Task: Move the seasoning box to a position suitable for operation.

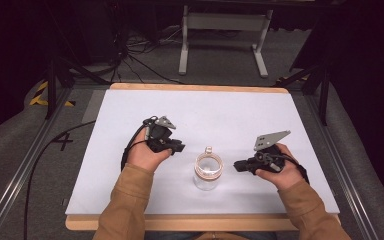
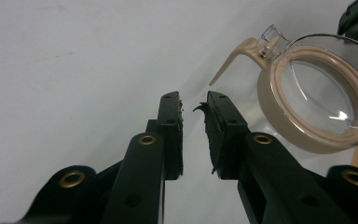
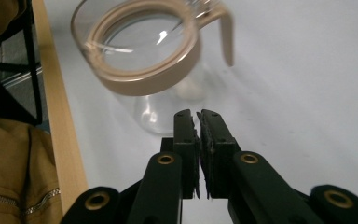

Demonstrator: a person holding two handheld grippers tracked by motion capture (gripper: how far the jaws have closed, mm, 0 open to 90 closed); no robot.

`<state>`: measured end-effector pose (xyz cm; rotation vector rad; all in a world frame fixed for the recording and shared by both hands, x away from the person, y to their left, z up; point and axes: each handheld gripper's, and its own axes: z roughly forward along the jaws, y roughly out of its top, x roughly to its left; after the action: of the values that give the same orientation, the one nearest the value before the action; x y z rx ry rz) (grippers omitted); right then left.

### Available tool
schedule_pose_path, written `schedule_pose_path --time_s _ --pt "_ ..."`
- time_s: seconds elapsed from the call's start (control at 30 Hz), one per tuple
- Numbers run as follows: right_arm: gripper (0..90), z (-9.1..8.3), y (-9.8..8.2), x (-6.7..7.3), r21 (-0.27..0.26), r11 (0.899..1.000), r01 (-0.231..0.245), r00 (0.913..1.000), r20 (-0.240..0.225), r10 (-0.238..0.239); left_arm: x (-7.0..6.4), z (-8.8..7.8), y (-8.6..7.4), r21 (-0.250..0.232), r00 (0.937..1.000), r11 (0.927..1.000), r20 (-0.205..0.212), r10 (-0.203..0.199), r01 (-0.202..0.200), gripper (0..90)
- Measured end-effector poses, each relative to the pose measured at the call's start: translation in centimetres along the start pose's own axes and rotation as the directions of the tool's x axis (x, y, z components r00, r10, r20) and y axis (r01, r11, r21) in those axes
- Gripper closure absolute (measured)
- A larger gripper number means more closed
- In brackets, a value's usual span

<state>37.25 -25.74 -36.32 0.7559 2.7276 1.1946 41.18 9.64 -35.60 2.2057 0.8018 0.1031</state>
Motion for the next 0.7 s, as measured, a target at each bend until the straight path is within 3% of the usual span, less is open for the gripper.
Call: schedule_pose_path --time_s 0.13,0.33,0.37,0.57,0.6,0.7 --pt "80.8 -2.0 -0.2 -1.5 -0.052 0.998 -0.023 0.9984 0.05 0.025 0.6 -0.7 -0.7 -0.007 0.9996 0.9998 -0.021 -0.017 0.017 74.1" --pt "77.4 -4.2 -1.4 -4.0 -0.082 0.993 -0.08 0.9847 0.149 0.092 1.6 -1.0 -1.5 -0.009 0.9979 0.9988 -0.041 -0.049 0.049 73.7" --pt "77.4 -4.2 -1.4 -4.0 -0.082 0.993 -0.08 0.9847 0.149 0.092 1.9 -1.0 -1.6 -0.007 0.9976 0.9984 -0.04 -0.056 0.056 73.7" --pt "76.5 -5.6 -3.0 -6.2 -0.101 0.985 -0.14 0.9627 0.219 0.159 3.3 -0.7 -2.5 0.003 0.9943 0.9959 -0.056 -0.091 0.091 73.6" --pt "76.2 -5.8 -3.6 -6.8 -0.106 0.981 -0.162 0.9548 0.235 0.183 3.5 -0.7 -2.7 0.008 0.9936 0.9956 -0.064 -0.093 0.094 73.4" --pt "75.9 -5.9 -4.1 -7.4 -0.105 0.978 -0.178 0.949 0.245 0.199 4.4 -0.4 -3.4 0.015 0.9911 0.9931 -0.068 -0.115 0.116 73.4"
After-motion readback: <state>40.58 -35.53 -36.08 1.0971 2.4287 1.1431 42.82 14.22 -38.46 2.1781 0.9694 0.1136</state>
